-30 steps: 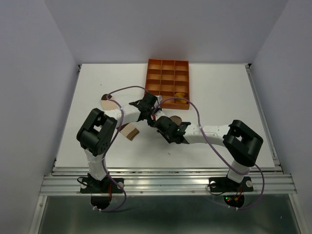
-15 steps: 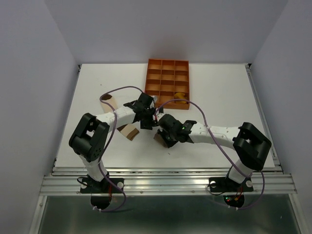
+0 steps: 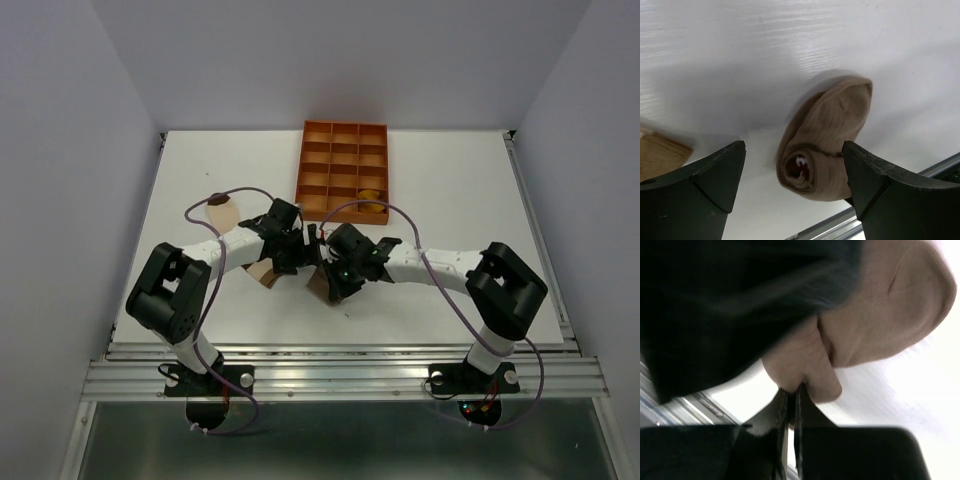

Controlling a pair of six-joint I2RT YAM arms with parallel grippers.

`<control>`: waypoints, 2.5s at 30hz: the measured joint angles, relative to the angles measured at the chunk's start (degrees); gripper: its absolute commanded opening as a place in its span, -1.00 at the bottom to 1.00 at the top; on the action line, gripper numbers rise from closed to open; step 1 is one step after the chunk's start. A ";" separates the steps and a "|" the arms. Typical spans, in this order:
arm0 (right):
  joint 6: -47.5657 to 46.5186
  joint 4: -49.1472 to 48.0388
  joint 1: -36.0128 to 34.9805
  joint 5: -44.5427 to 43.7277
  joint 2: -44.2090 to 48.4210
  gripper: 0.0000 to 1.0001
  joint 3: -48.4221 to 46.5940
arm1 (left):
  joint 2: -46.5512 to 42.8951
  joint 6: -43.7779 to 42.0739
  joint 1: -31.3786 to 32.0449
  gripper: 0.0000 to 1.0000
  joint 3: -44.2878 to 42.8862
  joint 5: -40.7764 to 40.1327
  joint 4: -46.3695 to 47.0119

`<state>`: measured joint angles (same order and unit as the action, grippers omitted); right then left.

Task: Roll the socks
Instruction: Roll the sock at the center of the board.

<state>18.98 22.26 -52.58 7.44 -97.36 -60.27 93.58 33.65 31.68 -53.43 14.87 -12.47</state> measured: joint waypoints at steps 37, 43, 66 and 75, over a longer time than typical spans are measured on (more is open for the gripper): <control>11.41 -0.72 18.36 33.42 -13.11 -0.99 -6.54 | -12.66 0.07 -2.91 0.79 11.15 2.93 7.87; 13.46 -0.15 19.21 34.82 -14.12 -0.99 -7.28 | -9.11 0.33 -2.86 0.79 11.43 7.41 14.91; 15.76 1.49 21.11 36.11 -18.16 -0.89 -10.67 | 1.57 1.46 -2.47 -0.45 6.75 8.66 17.59; 13.29 2.36 21.14 31.32 -16.70 -0.06 -11.85 | 4.72 0.94 -0.96 -1.00 2.03 6.29 16.26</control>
<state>32.27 24.62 -31.44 38.76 -114.06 -72.12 98.30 34.59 30.72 -51.40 21.17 3.79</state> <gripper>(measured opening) 0.369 0.241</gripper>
